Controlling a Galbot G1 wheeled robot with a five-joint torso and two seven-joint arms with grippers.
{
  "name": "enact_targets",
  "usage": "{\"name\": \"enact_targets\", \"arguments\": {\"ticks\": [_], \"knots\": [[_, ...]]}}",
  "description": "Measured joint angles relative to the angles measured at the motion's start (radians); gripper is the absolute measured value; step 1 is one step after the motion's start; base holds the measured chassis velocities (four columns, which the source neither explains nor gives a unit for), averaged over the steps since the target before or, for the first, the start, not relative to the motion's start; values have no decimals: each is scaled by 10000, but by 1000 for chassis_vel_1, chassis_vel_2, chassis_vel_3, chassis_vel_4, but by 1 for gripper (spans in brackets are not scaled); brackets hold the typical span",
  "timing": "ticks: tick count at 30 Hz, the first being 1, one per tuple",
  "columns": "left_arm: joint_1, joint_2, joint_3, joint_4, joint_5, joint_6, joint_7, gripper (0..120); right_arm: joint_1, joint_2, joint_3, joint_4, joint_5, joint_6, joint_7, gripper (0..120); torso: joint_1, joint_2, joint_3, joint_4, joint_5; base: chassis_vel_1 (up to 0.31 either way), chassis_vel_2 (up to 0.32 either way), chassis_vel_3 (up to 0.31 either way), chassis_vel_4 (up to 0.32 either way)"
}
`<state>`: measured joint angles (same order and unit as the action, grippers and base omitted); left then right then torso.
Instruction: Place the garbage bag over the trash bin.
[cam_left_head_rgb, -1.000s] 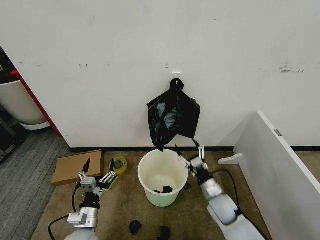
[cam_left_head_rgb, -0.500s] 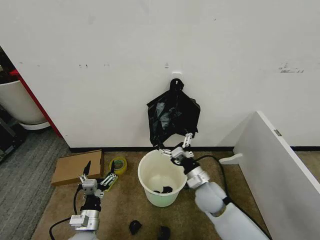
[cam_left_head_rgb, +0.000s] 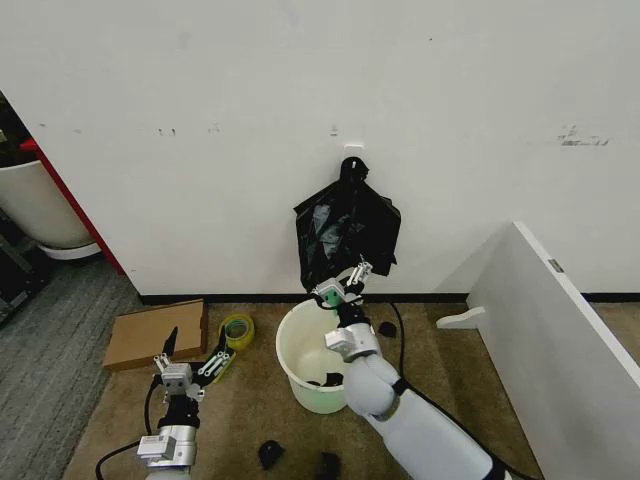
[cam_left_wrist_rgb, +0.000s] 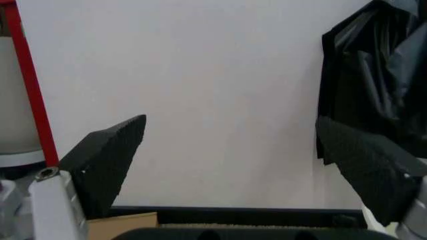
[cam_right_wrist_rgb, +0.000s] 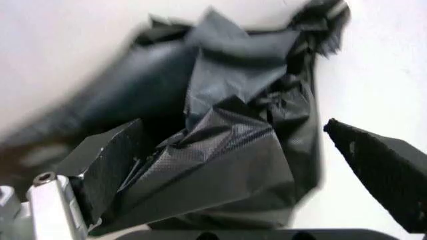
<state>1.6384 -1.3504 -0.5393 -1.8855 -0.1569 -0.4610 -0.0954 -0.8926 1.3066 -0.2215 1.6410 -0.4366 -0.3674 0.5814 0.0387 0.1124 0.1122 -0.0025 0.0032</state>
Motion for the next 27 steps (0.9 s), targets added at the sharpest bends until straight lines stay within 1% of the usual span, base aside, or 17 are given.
{"name": "enact_targets", "arguments": {"ticks": [3,6,8,9,10,11,13,14,17,18,19,20,21,23,25,27], "knots": [[-23,13,3,25,0,-1,-3,100,-48,-55,404,-54,-330,-448,74,98,0,0,-1,-3,0,0,0,0,0],[-49,21,18,63,0,-1,-5,100,-147,-136,696,-54,-467,-305,-39,95,0,0,-1,-3,0,0,0,0,0],[-70,24,38,82,0,-1,-5,100,-236,-195,850,-35,-510,-99,-171,91,0,0,-1,-3,0,0,0,0,0],[-100,25,78,92,0,1,-5,100,-354,-261,965,32,-514,107,-291,84,0,0,0,-2,0,0,0,0,0],[-124,26,95,92,2,8,-5,100,-412,-286,1002,77,-506,178,-331,81,0,0,-1,-2,0,0,0,0,0],[-157,27,119,92,7,31,-5,100,-486,-307,1033,134,-471,248,-376,76,0,0,-1,-2,1,0,0,0,0],[-202,35,147,92,13,66,-3,100,-594,-316,1070,211,-333,296,-412,69,0,0,-1,-1,0,0,0,0,0],[-202,35,147,92,13,66,-3,100,-594,-316,1070,211,-333,296,-412,69,0,0,-1,-1,0,0,0,0,0],[-242,70,157,85,14,93,-2,100,-697,-307,1128,259,32,316,-418,55,0,0,-1,-1,0,0,0,0,0],[-243,76,157,84,14,96,-2,100,-704,-306,1139,262,84,319,-416,53,0,0,-1,-1,1,0,0,0,0],[-247,90,157,84,11,99,-2,100,-728,-307,1172,294,234,338,-409,47,0,0,-1,-1,0,0,0,0,0],[-249,97,155,89,5,99,-1,100,-750,-310,1198,333,366,367,-400,43,0,0,-1,-1,1,0,0,0,0],[-249,97,155,89,5,99,-1,100,-750,-310,1198,333,366,367,-400,43,0,0,-1,-1,1,0,0,0,0],[-260,114,154,138,-8,99,-1,100,-791,-318,1251,388,552,480,-365,36,0,0,-1,-1,0,0,0,0,0],[-301,123,167,182,-22,92,-1,100,-823,-306,1325,383,631,783,-296,26,0,0,-1,-1,0,0,0,0,0],[-349,161,223,186,-45,90,0,100,-850,-284,1387,333,670,1089,-257,19,0,0,-1,0,0,0,0,0,0]]}}
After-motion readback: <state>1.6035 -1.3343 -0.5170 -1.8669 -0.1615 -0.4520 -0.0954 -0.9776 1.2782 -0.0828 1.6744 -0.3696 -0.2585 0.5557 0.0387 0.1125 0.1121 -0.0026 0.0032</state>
